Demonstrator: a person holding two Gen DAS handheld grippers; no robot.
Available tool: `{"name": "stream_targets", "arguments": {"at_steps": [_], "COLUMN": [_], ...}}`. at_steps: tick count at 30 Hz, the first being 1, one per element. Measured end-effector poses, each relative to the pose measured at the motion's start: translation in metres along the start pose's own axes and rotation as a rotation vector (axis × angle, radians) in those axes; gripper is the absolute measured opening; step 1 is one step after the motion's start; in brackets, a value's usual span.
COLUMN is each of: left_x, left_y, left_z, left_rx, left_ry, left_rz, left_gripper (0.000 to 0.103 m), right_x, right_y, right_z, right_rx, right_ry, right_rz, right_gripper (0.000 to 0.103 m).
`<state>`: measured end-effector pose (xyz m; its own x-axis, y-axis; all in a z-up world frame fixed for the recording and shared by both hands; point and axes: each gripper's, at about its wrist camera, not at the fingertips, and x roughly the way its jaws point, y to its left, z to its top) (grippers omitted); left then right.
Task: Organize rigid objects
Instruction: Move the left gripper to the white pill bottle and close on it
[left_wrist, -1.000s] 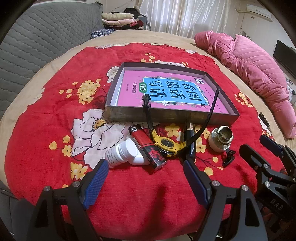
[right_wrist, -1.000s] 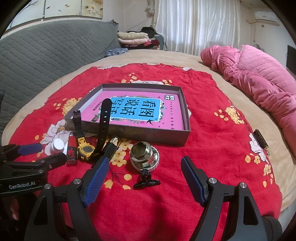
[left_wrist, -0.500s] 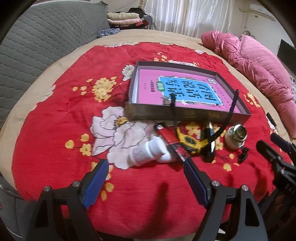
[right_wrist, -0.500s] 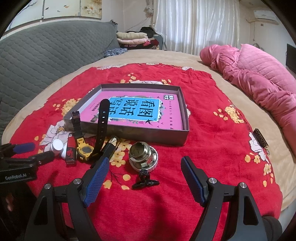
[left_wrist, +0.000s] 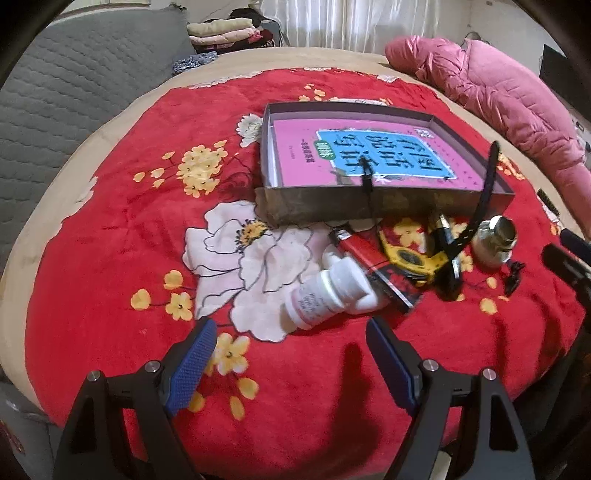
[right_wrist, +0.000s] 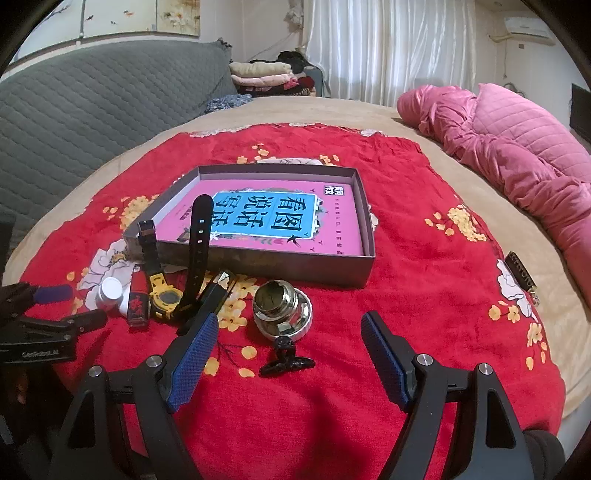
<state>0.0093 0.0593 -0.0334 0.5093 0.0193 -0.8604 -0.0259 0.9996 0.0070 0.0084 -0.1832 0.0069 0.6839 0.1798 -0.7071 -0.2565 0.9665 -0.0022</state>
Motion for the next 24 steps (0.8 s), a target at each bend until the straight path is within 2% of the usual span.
{"name": "stream_targets", "arguments": {"at_steps": [5, 13, 18, 24], "left_x": [0.010, 0.020, 0.028, 0.039], "left_y": [0.008, 0.007, 0.015, 0.022], "left_z": [0.004, 0.014, 0.021, 0.028], "left_rx": [0.025, 0.058, 0.037, 0.008], "left_ry": [0.014, 0.009, 0.012, 0.015], "left_rz": [0.010, -0.045, -0.091, -0.131], "left_gripper": [0.078, 0.067, 0.061, 0.059], "right_x": [0.005, 0.014, 0.024, 0.040], "right_y": [-0.001, -0.003, -0.005, -0.002], "right_z": [-0.001, -0.002, -0.002, -0.001], "right_rx": [0.000, -0.009, -0.012, -0.060], "right_ry": [0.013, 0.024, 0.036, 0.053], "right_rz": [-0.008, -0.012, -0.005, -0.023], "right_gripper": [0.081, 0.081, 0.081, 0.081]}}
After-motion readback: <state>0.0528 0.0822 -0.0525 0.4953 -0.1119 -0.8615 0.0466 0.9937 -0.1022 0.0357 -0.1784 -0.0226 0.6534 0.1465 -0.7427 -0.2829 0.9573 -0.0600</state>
